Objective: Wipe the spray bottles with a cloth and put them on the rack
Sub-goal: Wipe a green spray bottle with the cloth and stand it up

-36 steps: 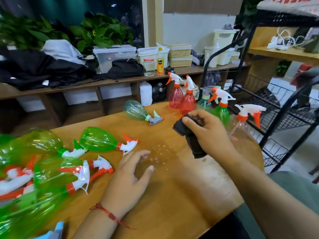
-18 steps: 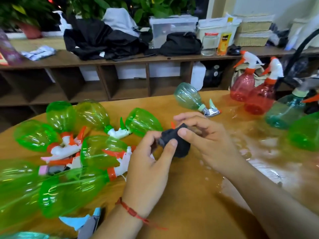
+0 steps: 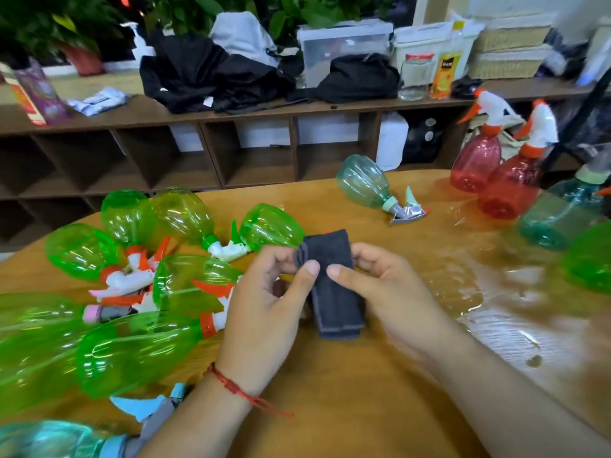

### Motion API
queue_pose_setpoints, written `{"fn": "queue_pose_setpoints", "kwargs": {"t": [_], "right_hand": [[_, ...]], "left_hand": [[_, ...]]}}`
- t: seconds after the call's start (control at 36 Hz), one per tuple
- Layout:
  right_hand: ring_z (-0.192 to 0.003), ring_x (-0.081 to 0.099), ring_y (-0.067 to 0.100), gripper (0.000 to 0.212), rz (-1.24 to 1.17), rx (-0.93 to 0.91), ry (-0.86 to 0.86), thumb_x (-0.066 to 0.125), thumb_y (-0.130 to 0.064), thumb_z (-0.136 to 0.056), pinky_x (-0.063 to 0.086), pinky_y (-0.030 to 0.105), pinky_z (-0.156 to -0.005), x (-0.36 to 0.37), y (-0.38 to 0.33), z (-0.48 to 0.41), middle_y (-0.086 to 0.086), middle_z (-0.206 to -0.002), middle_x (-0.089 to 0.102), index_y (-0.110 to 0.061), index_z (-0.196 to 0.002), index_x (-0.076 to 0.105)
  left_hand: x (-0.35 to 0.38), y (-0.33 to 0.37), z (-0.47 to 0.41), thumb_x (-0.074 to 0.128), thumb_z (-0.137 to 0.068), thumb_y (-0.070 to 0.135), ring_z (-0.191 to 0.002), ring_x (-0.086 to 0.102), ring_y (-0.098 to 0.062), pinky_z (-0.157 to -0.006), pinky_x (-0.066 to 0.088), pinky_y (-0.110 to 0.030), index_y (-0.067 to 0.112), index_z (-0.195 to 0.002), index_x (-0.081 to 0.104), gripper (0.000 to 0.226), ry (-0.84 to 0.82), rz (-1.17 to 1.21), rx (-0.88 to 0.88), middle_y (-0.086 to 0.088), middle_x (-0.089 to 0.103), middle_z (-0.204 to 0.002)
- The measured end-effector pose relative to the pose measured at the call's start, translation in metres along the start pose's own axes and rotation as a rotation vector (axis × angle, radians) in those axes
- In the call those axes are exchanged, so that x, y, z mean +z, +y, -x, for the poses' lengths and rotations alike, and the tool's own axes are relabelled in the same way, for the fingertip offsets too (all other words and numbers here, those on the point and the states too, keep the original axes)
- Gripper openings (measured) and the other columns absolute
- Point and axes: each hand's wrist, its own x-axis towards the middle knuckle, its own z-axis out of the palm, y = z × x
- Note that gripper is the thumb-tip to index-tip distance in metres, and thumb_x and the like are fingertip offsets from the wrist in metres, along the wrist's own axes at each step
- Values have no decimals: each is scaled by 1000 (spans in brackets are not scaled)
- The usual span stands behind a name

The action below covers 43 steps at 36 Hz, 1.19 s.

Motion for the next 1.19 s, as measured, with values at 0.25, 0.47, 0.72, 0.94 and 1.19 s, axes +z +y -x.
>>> {"fn": "queue_pose_setpoints", "kwargs": {"t": [0.25,0.47,0.72,0.94,1.19], "right_hand": [[-102,77,30,19,-107,96,247,63,-15,-104,62,46,-80,-34,-14,-12,7,-110,80,-18,-120,74],[-112,75,29,24,-225,151,265,67,-20,-102,56,61,-102,-42,-14,-15,7,-119,78,-16,-125,73],[-108,74,27,27,-394,83,318,62,-19,-105,64,45,-80,-54,-25,-16,10,-120,77,-13,-129,70],[-104,73,25,27,-346,19,293,57,-10,-104,59,53,-90,-48,-32,-9,11,-119,77,-14,-124,74],[-106,76,23,30,-102,-193,294,54,-2,-106,61,44,-89,-39,-29,-4,2,-114,80,-21,-120,74]], "left_hand": [[-12,22,-37,68,-96,27,-111,55,-12,-93,45,-31,37,-123,64,28,-199,-710,238,19,62,-125],[-11,35,-106,69,-84,19,-164,8,-27,-129,12,-60,38,-165,26,93,-608,-1549,214,5,17,-174],[-1,41,-147,75,-89,52,-131,51,-28,-100,55,-46,39,-155,38,77,-830,-1718,239,-1,52,-147],[-4,62,-123,71,-90,68,-108,63,-21,-88,48,-34,33,-147,48,71,-379,-1049,-24,4,64,-127],[28,45,-44,67,-101,44,-100,79,-19,-79,66,-45,24,-130,65,35,-166,35,-229,2,81,-114]]}}
